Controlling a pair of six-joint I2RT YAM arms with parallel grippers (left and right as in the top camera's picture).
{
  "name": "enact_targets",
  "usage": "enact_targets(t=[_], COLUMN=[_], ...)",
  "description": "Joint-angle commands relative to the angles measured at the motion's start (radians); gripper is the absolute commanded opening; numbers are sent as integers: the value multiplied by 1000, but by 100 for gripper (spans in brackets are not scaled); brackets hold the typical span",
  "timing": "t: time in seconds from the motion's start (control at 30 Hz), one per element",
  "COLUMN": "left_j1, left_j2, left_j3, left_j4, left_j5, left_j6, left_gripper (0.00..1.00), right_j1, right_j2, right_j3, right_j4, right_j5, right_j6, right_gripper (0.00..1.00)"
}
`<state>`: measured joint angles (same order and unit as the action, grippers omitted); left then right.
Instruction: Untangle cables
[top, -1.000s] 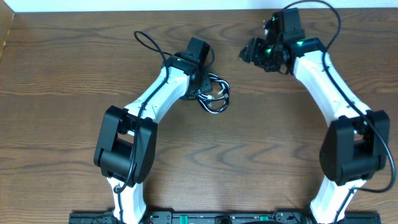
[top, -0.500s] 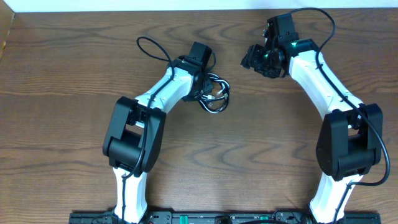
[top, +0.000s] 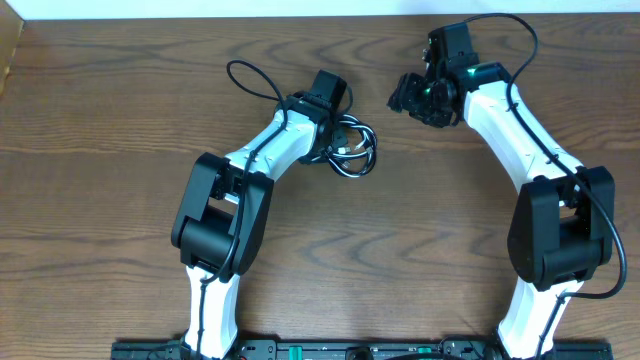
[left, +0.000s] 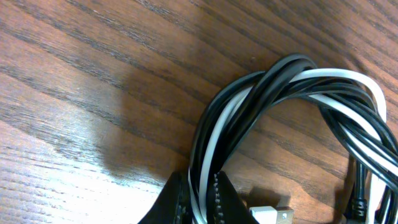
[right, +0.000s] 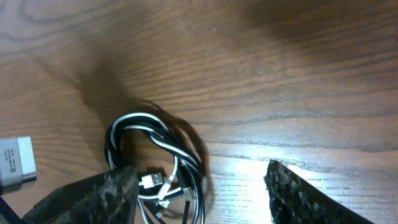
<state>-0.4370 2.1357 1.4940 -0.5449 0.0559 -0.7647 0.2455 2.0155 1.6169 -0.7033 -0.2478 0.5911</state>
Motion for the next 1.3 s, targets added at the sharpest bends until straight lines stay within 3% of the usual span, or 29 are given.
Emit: enact_targets(t=[0.0,0.33,0.73,0.97,1.03,1.13,1.27], left_j1=[3,114,161,223,238,253,254], left_j2=[33,-200,-202,-202,-202,-202,-200], left_j3=[-3,-2,-2,-2,-2,-2,-2], left_j4=[-10,9,120,147,147,140,132], left_j5=[44,446,801,992,1037,1062,1014], left_j6=[72,275,267,248,255,295,328], left_gripper=[7,7,7,7,7,7,7], right_j1=[9,11,11,-12,-32,-60,-62], right_j2=[0,0,0,0,0,0,0], right_j3=[2,2,-3,-89,-114,-130,-130], right_j4=[-13,-30,-55,-71,-70,-71,-72], right_j5=[10,-179,-229,14,45,42,23], right_j6=[-31,-198,-207,-90,-91,-125,-190], right_gripper=[62,69,66,47,38,8,7])
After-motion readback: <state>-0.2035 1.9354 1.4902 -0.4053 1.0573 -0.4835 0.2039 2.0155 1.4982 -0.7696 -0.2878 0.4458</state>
